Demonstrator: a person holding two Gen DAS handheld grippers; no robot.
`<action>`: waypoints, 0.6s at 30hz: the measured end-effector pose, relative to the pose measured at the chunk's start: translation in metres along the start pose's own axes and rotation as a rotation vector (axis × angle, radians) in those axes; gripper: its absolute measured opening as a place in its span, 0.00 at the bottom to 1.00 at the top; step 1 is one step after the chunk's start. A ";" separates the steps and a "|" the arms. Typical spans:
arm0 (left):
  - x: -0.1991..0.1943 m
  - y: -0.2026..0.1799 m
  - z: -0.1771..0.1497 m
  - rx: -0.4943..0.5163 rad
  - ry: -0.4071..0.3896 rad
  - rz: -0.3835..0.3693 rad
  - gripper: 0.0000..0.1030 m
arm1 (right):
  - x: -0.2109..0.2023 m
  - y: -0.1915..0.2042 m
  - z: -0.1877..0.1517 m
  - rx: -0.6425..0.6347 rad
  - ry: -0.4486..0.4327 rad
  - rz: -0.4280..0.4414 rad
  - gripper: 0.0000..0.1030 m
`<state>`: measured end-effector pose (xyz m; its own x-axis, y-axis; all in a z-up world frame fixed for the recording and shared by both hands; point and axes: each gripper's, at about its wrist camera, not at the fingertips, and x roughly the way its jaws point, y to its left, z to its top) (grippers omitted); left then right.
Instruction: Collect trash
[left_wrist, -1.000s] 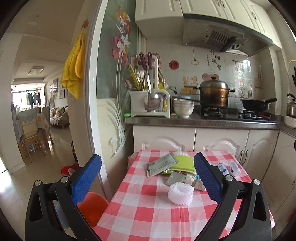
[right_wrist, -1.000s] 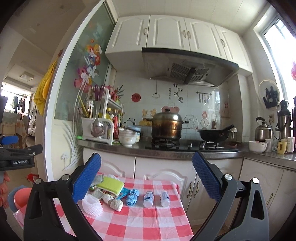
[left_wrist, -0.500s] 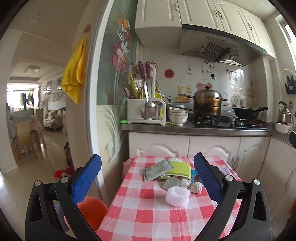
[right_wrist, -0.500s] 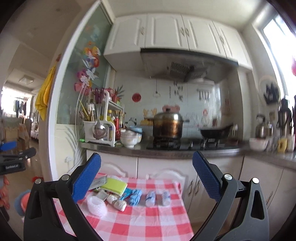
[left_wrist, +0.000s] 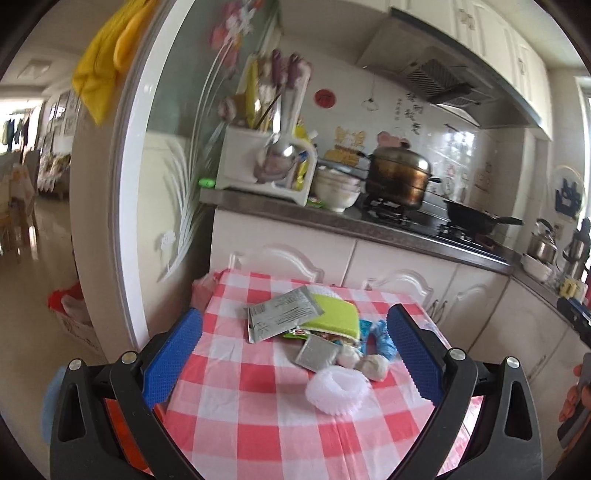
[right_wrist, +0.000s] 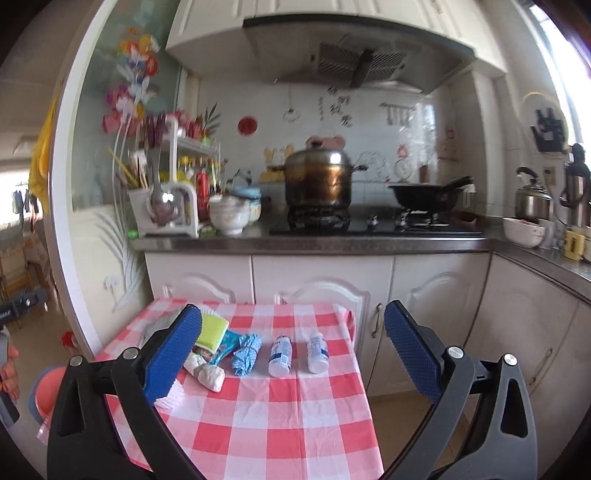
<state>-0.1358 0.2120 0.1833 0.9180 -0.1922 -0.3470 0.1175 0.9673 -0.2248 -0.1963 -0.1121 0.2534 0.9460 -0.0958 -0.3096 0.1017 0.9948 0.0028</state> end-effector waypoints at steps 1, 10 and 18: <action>0.011 0.004 -0.003 -0.013 0.023 0.002 0.95 | 0.013 0.002 -0.001 -0.009 0.020 0.002 0.97; 0.070 0.020 -0.055 -0.130 0.181 -0.100 0.95 | 0.089 -0.012 -0.041 0.057 0.132 0.027 0.97; 0.101 -0.028 -0.090 -0.008 0.251 -0.214 0.95 | 0.160 -0.048 -0.079 0.176 0.271 0.028 0.97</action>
<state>-0.0808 0.1507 0.0723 0.7503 -0.4269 -0.5048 0.2938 0.8993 -0.3238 -0.0740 -0.1721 0.1285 0.8350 -0.0328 -0.5493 0.1510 0.9736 0.1713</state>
